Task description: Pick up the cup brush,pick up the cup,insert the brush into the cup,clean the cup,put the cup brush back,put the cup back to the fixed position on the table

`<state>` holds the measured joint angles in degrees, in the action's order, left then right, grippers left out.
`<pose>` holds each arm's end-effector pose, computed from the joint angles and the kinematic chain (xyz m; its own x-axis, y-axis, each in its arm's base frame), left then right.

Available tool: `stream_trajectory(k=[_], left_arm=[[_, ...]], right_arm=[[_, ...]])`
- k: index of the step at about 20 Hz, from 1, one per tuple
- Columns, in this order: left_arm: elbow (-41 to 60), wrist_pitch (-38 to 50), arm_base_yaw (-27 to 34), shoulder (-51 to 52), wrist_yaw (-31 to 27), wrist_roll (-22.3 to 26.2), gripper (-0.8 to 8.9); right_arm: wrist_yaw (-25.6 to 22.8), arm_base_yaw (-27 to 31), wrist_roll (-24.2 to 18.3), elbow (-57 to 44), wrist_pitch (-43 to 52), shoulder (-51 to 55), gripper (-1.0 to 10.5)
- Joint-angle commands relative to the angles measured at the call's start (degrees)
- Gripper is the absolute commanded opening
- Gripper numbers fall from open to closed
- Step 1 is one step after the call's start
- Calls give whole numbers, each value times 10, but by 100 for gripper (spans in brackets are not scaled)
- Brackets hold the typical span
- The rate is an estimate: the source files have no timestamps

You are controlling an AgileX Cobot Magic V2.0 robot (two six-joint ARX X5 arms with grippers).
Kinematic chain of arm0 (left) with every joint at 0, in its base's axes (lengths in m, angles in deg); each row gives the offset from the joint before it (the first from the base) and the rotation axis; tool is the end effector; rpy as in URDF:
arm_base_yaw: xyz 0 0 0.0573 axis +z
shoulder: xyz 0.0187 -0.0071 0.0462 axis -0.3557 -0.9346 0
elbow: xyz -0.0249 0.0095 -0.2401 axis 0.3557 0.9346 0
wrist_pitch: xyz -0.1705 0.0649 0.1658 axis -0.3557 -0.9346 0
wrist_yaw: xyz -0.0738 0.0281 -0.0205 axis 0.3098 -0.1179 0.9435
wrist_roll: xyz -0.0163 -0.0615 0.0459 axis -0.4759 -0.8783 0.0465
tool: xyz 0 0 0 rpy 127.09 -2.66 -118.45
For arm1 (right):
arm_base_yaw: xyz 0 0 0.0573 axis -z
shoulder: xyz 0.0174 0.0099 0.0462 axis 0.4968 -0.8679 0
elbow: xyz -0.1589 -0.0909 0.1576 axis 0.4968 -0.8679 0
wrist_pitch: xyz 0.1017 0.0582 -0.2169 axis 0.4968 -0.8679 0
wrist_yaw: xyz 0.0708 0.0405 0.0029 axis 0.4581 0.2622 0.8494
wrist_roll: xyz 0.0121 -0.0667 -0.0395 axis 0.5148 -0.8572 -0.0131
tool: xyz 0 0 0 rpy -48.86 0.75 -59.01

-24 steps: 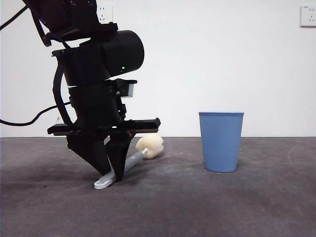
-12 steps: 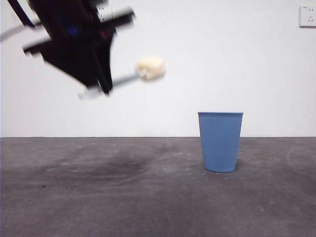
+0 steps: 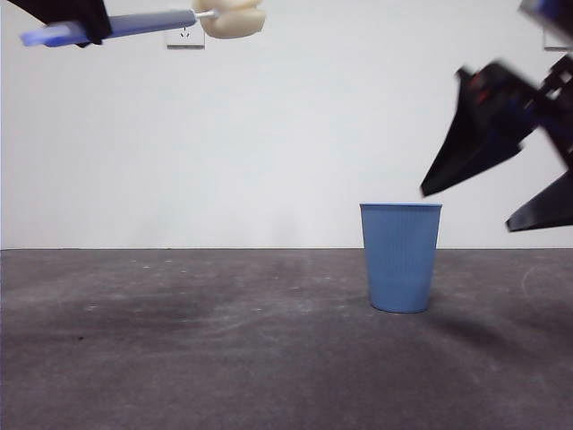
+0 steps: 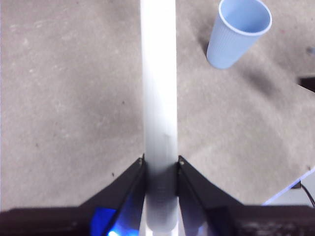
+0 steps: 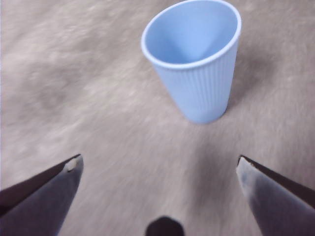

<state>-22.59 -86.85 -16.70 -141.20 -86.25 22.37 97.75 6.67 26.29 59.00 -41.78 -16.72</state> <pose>0.1746 -0.1280 0.2954 0.6067 -0.3714 -0.7028 0.4441 0.8917 -0.0878 0.2116 0.1014 0.1574 0.7128 0.4775 -0.5137 -0.4288 0.8763 0.2195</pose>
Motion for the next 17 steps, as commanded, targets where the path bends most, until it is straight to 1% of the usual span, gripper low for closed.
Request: stream_trajectory(k=[1, 3, 7, 11, 17], left_arm=[[3, -13, 1, 8, 2, 9, -8], [3, -23, 1, 12, 2, 9, -8], [3, -31, 1, 12, 1, 9, -8], [3, -31, 1, 12, 2, 9, -8], [3, -30, 1, 12, 2, 6, -8]], right_arm=[[-21, -4, 5, -7, 85, -65, 595], [-30, -3, 2, -7, 150, -123, 595], [-36, -3, -21, -7, 270, -223, 595], [-38, 1, -38, -7, 374, -289, 595], [-38, 6, -42, -5, 504, -375, 595]])
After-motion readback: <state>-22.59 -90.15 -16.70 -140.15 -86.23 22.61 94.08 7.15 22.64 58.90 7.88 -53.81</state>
